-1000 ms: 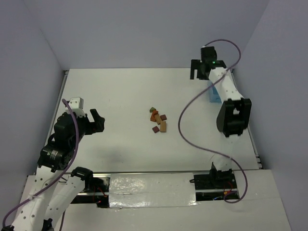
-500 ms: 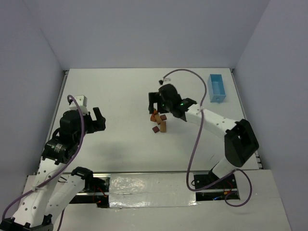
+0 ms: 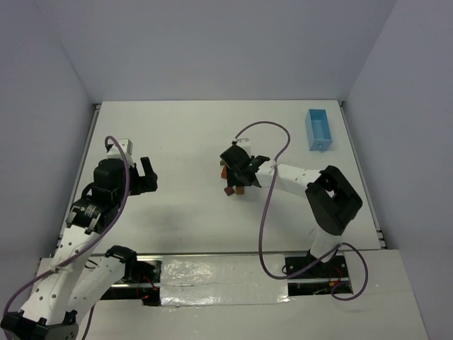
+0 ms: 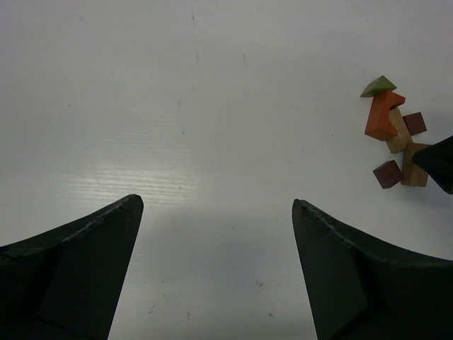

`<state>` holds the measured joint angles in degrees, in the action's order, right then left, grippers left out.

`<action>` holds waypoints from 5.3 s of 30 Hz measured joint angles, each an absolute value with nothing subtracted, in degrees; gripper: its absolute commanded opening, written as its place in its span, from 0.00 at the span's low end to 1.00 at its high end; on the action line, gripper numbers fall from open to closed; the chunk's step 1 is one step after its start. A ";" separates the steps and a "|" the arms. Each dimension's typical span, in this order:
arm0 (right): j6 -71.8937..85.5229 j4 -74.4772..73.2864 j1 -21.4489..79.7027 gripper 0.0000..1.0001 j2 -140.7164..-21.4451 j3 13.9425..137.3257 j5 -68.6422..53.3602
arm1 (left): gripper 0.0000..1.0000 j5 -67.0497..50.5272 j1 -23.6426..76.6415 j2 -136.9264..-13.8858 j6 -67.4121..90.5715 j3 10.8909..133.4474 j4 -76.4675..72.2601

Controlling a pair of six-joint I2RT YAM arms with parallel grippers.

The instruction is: Build the wood block tower

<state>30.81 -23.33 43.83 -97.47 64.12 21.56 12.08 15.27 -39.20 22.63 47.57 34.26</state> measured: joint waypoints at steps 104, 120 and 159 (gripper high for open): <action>17.12 -12.91 46.37 0.59 -102.28 62.33 12.58 | 0.99 24.10 11.38 -19.53 27.11 47.99 37.21; 17.96 -13.45 48.99 0.34 -105.38 63.22 14.66 | 1.00 23.29 11.38 -19.79 27.05 47.97 36.32; 50.35 -33.41 64.01 0.39 -132.90 109.95 31.97 | 0.99 27.77 11.31 -18.00 27.40 47.99 37.54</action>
